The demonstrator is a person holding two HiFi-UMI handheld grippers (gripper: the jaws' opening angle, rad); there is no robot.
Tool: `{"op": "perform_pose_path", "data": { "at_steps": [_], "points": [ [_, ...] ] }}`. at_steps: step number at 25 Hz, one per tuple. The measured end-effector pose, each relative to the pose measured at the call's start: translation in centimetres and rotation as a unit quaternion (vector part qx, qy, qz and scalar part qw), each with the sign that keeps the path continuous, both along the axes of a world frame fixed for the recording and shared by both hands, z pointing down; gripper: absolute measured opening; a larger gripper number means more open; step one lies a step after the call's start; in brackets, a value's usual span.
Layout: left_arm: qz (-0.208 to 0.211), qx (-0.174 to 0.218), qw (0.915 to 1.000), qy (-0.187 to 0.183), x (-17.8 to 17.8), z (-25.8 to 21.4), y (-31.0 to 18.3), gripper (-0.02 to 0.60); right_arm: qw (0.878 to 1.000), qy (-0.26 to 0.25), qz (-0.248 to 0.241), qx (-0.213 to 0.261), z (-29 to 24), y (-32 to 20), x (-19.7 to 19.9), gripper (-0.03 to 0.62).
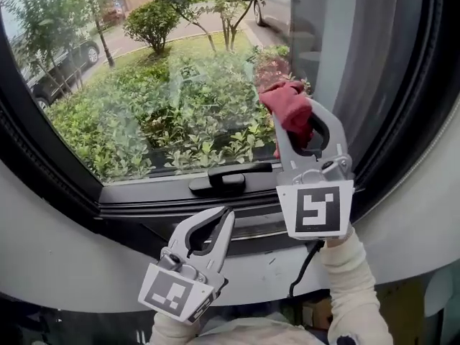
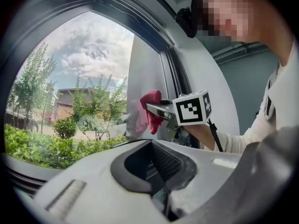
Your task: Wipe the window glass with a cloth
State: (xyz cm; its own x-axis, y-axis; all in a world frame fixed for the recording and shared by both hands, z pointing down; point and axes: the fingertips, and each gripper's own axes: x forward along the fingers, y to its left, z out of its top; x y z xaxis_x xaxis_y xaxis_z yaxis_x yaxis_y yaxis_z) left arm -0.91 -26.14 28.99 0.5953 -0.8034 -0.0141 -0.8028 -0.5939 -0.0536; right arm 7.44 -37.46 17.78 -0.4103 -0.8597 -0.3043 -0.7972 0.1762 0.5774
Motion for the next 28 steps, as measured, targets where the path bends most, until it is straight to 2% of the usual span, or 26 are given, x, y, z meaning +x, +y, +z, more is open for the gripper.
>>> {"op": "perform_pose_path", "data": {
  "at_steps": [5,9,15,23,28],
  "points": [
    [-0.002,-0.007,0.9999,-0.012,0.6,0.4,0.3,0.002,1.000,-0.023,0.009,-0.020,4.1,-0.2,0.4,0.121],
    [0.000,-0.002,0.9999,-0.014,0.9,0.1,0.2,0.002,0.999,-0.033,0.006,-0.013,3.2,-0.3,0.5,0.124],
    [-0.002,0.013,0.9999,0.001,1.0,-1.4,-0.7,0.002,0.998,-0.051,0.009,0.026,-3.0,-0.5,1.9,0.126],
    [0.008,0.042,0.9989,0.019,2.0,-4.6,-2.4,0.001,0.996,-0.048,0.026,0.077,-13.3,-0.7,4.4,0.127],
    [0.011,0.053,0.9982,0.026,2.5,-6.6,-3.0,0.002,0.996,-0.037,0.026,0.080,-19.1,-0.9,5.8,0.129]
  ]
}}
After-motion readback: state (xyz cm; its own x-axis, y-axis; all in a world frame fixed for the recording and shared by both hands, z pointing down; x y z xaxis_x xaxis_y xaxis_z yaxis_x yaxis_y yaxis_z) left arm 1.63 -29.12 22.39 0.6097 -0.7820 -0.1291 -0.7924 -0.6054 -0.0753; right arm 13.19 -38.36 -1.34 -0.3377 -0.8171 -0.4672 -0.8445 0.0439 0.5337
